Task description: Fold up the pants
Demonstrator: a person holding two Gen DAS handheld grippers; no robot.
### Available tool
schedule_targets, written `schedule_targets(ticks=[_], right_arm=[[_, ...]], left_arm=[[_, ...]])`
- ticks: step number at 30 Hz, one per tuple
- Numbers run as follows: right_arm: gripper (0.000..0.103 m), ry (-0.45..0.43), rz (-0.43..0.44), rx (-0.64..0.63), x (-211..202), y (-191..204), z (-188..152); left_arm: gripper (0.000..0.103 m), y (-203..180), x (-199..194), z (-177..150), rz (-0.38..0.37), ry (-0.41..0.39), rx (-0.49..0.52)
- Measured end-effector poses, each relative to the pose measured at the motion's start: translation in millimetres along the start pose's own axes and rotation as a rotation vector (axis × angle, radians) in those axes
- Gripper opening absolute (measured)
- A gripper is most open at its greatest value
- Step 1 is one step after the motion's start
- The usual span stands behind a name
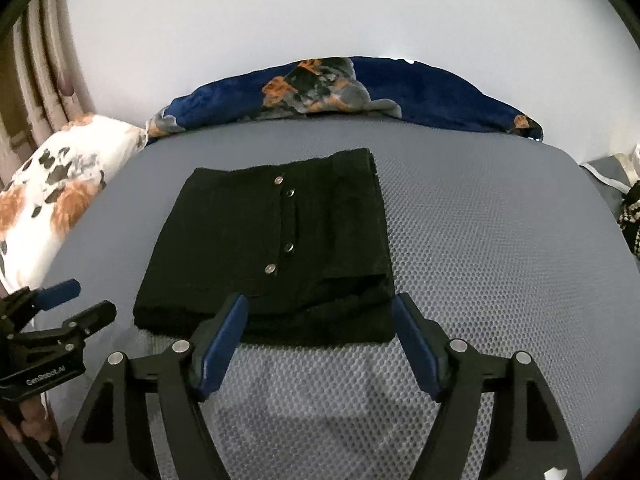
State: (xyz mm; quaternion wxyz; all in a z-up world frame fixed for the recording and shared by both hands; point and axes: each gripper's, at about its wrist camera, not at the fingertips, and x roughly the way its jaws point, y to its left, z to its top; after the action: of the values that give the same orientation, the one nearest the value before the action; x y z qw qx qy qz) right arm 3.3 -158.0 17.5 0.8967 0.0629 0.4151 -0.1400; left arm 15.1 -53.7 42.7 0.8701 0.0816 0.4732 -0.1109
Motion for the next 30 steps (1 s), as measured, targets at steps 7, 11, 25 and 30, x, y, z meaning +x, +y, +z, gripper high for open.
schedule_targets(ticks=[7, 11, 25, 30], right_arm=[[0.078, -0.016, -0.017, -0.006, 2, 16, -8], [0.080, -0.026, -0.017, -0.013, 2, 21, -10], [0.083, -0.040, -0.045, -0.023, 3, 19, -15], [0.083, -0.037, -0.049, -0.025, 4, 19, -15]], left_arm=[[0.071, 1, -1, -8, 0.024, -0.009, -0.002], [0.071, 3, 4, -11, 0.042, -0.002, 0.004], [0.071, 11, 12, -15, 0.061, 0.019, -0.038], [0.071, 13, 12, -13, 0.066, 0.013, -0.046]])
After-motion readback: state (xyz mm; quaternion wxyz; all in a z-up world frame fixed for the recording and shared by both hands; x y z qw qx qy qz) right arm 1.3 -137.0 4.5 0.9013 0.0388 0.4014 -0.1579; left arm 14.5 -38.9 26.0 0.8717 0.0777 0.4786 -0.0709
